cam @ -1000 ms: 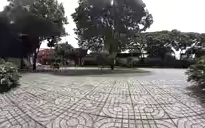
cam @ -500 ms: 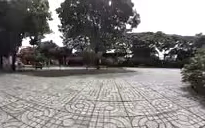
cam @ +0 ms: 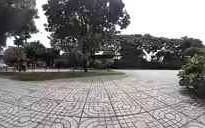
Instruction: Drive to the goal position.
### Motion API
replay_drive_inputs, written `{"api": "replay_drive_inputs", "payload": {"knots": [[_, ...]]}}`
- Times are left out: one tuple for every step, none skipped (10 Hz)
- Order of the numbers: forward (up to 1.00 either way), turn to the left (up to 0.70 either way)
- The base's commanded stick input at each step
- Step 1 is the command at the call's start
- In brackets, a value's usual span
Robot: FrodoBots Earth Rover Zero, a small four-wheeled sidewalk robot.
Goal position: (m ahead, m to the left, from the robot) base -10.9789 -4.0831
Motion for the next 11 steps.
{"api": "replay_drive_inputs", "payload": {"knots": [[1.0, 0.0], [1.0, -0.14], [1.0, -0.27], [1.0, -0.15], [1.0, 0.0], [1.0, 0.0], [1.0, -0.09], [1.0, -0.27], [1.0, -0.27], [1.0, -0.27], [1.0, -0.27]]}}
